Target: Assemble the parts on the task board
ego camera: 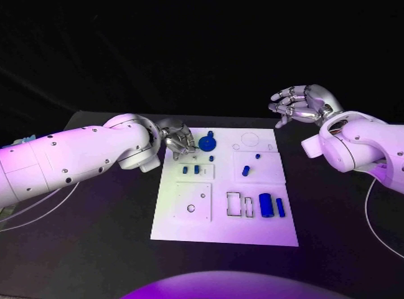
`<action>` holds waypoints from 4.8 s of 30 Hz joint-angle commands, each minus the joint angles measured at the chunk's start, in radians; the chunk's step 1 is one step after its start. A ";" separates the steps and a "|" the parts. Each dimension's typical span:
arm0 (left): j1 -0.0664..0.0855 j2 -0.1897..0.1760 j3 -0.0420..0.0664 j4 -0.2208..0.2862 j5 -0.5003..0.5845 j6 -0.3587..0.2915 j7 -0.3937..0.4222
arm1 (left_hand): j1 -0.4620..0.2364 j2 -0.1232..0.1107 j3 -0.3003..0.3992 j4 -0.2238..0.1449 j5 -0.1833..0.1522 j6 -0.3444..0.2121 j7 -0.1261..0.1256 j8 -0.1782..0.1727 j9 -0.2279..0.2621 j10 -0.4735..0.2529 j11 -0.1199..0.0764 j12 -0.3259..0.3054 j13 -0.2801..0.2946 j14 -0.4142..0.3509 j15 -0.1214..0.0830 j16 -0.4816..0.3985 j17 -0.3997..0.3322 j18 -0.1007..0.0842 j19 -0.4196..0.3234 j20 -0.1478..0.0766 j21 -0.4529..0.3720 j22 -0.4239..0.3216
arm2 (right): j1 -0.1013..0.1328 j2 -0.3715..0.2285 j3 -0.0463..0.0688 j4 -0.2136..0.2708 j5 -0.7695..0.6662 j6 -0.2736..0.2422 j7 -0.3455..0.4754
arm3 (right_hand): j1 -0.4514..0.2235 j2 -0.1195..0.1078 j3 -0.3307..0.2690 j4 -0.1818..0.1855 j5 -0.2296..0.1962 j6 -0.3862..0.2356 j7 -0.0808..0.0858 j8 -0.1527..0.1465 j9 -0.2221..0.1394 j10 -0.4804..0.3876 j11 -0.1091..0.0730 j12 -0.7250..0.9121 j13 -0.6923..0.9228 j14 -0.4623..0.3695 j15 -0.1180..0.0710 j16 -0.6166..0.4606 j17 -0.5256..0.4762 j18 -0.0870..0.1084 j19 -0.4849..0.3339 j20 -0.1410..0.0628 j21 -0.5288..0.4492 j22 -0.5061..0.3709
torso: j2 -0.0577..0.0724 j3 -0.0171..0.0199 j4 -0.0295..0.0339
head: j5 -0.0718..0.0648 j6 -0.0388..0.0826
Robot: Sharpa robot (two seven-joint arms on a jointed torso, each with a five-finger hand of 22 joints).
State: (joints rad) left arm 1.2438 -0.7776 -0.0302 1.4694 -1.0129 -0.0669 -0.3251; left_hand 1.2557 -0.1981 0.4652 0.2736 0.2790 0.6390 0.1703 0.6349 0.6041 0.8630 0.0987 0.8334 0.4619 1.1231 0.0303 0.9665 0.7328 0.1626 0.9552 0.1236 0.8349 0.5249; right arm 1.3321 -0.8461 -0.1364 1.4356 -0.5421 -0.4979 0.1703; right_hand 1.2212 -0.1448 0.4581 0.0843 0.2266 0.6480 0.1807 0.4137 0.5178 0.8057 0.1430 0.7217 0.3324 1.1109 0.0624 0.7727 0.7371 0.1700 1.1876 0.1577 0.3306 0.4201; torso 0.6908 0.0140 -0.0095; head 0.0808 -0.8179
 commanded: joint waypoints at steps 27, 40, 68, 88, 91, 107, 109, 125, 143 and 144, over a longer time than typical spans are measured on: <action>-0.021 0.151 -0.056 -0.118 -0.629 -0.082 0.389 | 0.168 -0.065 0.002 -0.121 -0.025 0.095 -0.038 -0.207 -0.237 -0.053 0.002 -0.275 -0.298 0.017 -0.012 0.088 -0.057 0.021 0.040 -0.003 0.029 0.025 | -0.019 0.005 0.000 -0.002 0.004 0.004 0.020 | 0.000 0.001 0.000 -0.006 0.006 -0.009 0.041 0.007 -0.002 -0.011 -0.001 0.009 -0.005 -0.006 -0.002 -0.003 -0.001 0.012 0.008 -0.002 -0.006 -0.005 | 0.003 0.0001 -0.0009 | -0.021 0.027; -0.022 0.173 -0.056 -0.153 -0.664 -0.016 0.352 | 0.171 -0.056 -0.012 -0.112 -0.032 0.118 -0.036 -0.224 -0.249 -0.071 0.003 -0.283 -0.316 0.043 -0.012 0.160 -0.031 0.020 0.046 -0.003 0.064 0.051 | -0.019 0.005 0.000 0.000 0.003 0.001 0.020 | 0.001 0.002 0.000 -0.006 0.007 -0.010 0.041 0.007 -0.002 -0.012 0.000 0.009 -0.006 -0.006 -0.002 -0.003 -0.002 0.012 0.008 -0.002 -0.006 -0.006 | 0.006 0.0006 -0.0039 | -0.024 0.023; -0.022 0.224 -0.055 -0.212 -0.664 0.009 0.337 | 0.198 -0.027 0.075 -0.131 -0.043 0.212 -0.035 -0.250 -0.267 0.050 -0.014 -0.276 -0.336 0.131 -0.017 0.290 0.070 0.022 0.044 -0.004 0.147 0.113 | -0.019 0.008 0.001 0.003 0.002 0.001 0.020 | 0.001 0.002 0.000 -0.006 0.008 -0.010 0.041 0.008 -0.002 -0.012 0.000 0.010 -0.006 -0.006 -0.002 -0.003 -0.002 0.012 0.009 -0.002 -0.007 -0.006 | 0.005 0.0002 -0.0032 | -0.023 0.015; -0.024 0.242 -0.056 -0.235 -0.656 0.052 0.332 | 0.197 -0.021 0.089 -0.140 -0.049 0.232 -0.038 -0.255 -0.269 0.070 -0.021 -0.285 -0.341 0.155 -0.023 0.319 0.103 0.016 0.062 -0.008 0.182 0.154 | -0.019 0.009 0.001 0.005 0.001 0.002 0.020 | 0.000 0.003 0.000 -0.005 0.010 -0.010 0.042 0.009 -0.002 -0.012 0.000 0.011 -0.008 -0.006 -0.002 -0.003 -0.002 0.011 0.010 -0.002 -0.008 -0.008 | 0.005 -0.0007 -0.0035 | -0.026 0.009; -0.024 0.243 -0.056 -0.238 -0.656 0.063 0.326 | 0.200 -0.016 0.094 -0.148 -0.050 0.243 -0.036 -0.255 -0.268 0.083 -0.021 -0.287 -0.341 0.166 -0.023 0.331 0.118 0.011 0.074 -0.009 0.201 0.178 | -0.019 0.008 0.001 0.006 0.001 0.001 0.020 | 0.000 0.003 0.000 -0.005 0.010 -0.010 0.042 0.009 -0.002 -0.012 0.000 0.011 -0.008 -0.006 -0.002 -0.003 -0.002 0.011 0.010 -0.002 -0.008 -0.008 | 0.006 -0.0007 -0.0035 | -0.027 0.008; -0.026 0.241 -0.056 -0.238 -0.635 0.006 0.350 | 0.232 0.017 0.134 -0.214 -0.071 0.303 -0.027 -0.266 -0.263 0.169 -0.025 -0.311 -0.337 0.221 -0.028 0.379 0.192 -0.005 0.128 -0.014 0.302 0.297 | -0.019 0.008 0.001 0.007 0.001 0.001 0.021 | 0.000 0.003 -0.001 -0.005 0.011 -0.010 0.041 0.011 -0.003 -0.011 0.000 0.013 -0.010 -0.006 -0.002 -0.002 -0.002 0.011 0.012 -0.002 -0.010 -0.010 | 0.004 -0.0004 -0.0032 | -0.027 0.009; -0.027 0.238 -0.055 -0.232 -0.626 -0.009 0.355 | 0.230 0.017 0.134 -0.214 -0.071 0.305 -0.027 -0.267 -0.262 0.170 -0.024 -0.313 -0.337 0.223 -0.028 0.380 0.194 -0.005 0.129 -0.014 0.304 0.299 | -0.019 0.008 0.001 0.006 0.001 0.001 0.022 | 0.000 0.003 -0.001 -0.005 0.011 -0.010 0.041 0.011 -0.003 -0.011 0.000 0.013 -0.010 -0.006 -0.002 -0.002 -0.002 0.011 0.012 -0.002 -0.010 -0.010 | 0.004 -0.0008 -0.0033 | -0.027 0.010; -0.027 0.144 -0.016 -0.140 -0.560 -0.068 0.345 | 0.189 0.008 0.123 -0.202 -0.069 0.316 -0.029 -0.280 -0.259 0.185 -0.025 -0.342 -0.337 0.236 -0.027 0.391 0.212 -0.008 0.134 -0.012 0.313 0.312 | -0.019 0.004 0.001 -0.001 0.001 -0.002 0.022 | 0.000 0.003 -0.001 -0.005 0.011 -0.010 0.041 0.011 -0.003 -0.011 0.000 0.013 -0.010 -0.006 -0.002 -0.002 -0.002 0.011 0.012 -0.002 -0.010 -0.010 | 0.000 -0.0009 0.0043 | -0.025 0.025; -0.027 0.049 0.003 -0.100 -0.522 -0.014 0.326 | 0.183 0.004 0.122 -0.201 -0.070 0.320 -0.030 -0.281 -0.258 0.190 -0.026 -0.347 -0.337 0.238 -0.028 0.392 0.213 -0.008 0.137 -0.012 0.315 0.315 | -0.019 0.000 0.001 -0.001 0.001 -0.003 0.021 | 0.000 0.003 -0.001 -0.005 0.011 -0.010 0.041 0.011 -0.003 -0.011 0.000 0.013 -0.010 -0.006 -0.002 -0.002 -0.002 0.011 0.012 -0.002 -0.010 -0.010 | -0.001 -0.0016 0.0082 | -0.018 0.014; -0.027 0.048 0.003 -0.101 -0.521 -0.011 0.326 | 0.183 0.004 0.122 -0.201 -0.070 0.321 -0.031 -0.281 -0.258 0.191 -0.027 -0.348 -0.337 0.239 -0.028 0.392 0.213 -0.008 0.137 -0.012 0.315 0.316 | -0.019 0.000 0.001 -0.001 0.001 -0.003 0.021 | 0.000 0.003 -0.001 -0.004 0.012 -0.011 0.041 0.013 -0.004 -0.012 -0.001 0.015 -0.014 -0.006 -0.002 -0.002 -0.003 0.011 0.014 -0.003 -0.012 -0.013 | -0.001 -0.0013 0.0077 | -0.017 0.013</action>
State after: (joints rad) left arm 1.2168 -0.7301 -0.0276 1.3673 -1.5506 -0.1066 0.0045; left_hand 1.4496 -0.1948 0.5889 0.0716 0.2120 0.9512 0.1410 0.3595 0.3446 1.0477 0.0750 0.4884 0.1253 1.3545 0.0036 1.3546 0.9451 0.1715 1.0848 0.1092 1.1434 0.8396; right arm 1.3134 -0.8464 -0.1362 1.4345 -0.5368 -0.4979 0.1839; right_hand 1.2212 -0.1449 0.4583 0.0841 0.2345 0.6432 0.1804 0.4221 0.5152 0.7987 0.1431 0.7322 0.3206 1.1109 0.0623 0.7727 0.7359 0.1701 1.1935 0.1564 0.3221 0.4088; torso 0.6891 0.0125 -0.0006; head 0.0619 -0.8031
